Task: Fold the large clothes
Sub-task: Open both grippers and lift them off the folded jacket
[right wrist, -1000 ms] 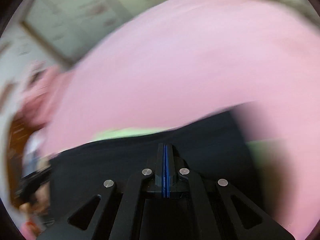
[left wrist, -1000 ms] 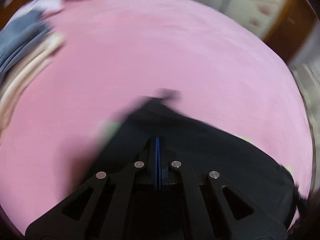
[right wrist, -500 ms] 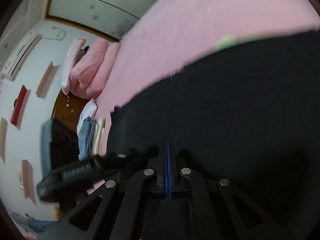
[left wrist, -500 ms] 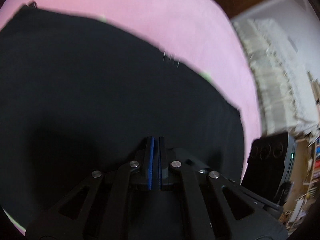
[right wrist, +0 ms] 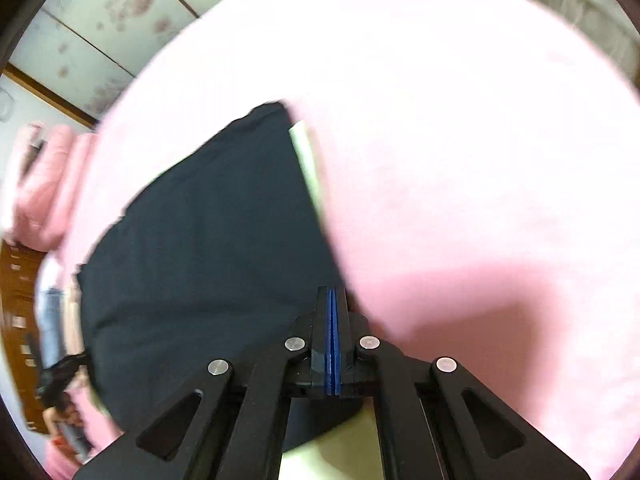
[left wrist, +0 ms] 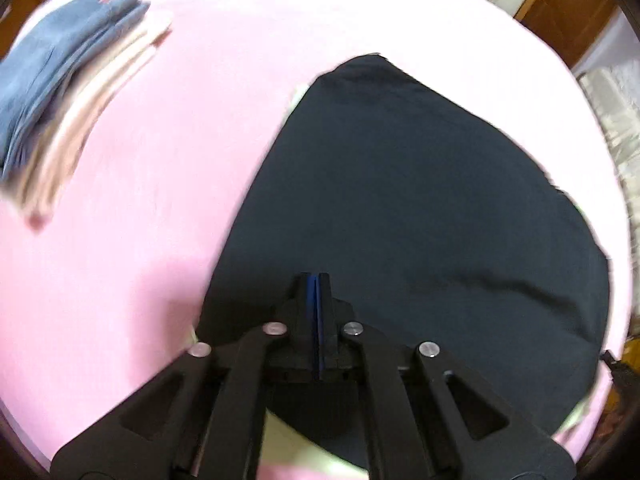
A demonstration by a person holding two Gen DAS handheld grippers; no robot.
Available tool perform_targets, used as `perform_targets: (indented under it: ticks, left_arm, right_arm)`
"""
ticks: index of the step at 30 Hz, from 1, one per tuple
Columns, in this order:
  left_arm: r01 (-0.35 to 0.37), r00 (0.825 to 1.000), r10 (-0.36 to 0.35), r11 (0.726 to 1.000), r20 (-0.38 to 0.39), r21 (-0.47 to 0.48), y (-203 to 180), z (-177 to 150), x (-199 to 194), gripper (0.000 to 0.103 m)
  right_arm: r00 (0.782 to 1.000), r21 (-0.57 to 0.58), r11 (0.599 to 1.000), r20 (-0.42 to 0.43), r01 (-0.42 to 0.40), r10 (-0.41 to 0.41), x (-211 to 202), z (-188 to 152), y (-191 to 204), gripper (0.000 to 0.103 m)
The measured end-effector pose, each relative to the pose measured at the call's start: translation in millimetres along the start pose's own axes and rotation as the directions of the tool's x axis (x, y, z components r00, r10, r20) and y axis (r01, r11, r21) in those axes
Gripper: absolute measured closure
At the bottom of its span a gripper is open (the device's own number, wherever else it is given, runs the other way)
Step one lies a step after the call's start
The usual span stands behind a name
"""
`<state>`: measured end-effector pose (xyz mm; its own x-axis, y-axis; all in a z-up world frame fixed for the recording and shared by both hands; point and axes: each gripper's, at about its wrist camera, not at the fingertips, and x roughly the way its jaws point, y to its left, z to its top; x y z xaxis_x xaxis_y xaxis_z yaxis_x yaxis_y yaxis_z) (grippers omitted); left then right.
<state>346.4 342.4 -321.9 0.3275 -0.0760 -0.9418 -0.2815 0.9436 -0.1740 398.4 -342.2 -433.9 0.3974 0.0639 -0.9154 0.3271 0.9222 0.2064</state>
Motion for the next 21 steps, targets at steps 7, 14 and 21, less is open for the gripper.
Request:
perform_targets:
  ticks: [7,14,21]
  left_arm:
    - [0.39,0.917,-0.381,0.919,-0.12,0.062,-91.8,-83.9,-18.0,0.103]
    - [0.432,0.88,-0.437,0.899,-0.185,-0.073,-105.4,-147.0,18.5,0.103]
    - [0.081,0.996,-0.081,0.997,-0.043,-0.008,-56.8,-130.1,-15.0,0.103]
  right_arm:
    - [0.841,0.04,0.857,-0.173,-0.514,0.513,15.9,-70.0,103.0,0.103]
    - [0.829,0.057,0.879,-0.308,-0.474,0.467,68.6,-136.4,124.1,0.103]
    - [0.972,0.027,0.989,-0.184,-0.144,0.146,59.9,-115.2,61.3,0.103]
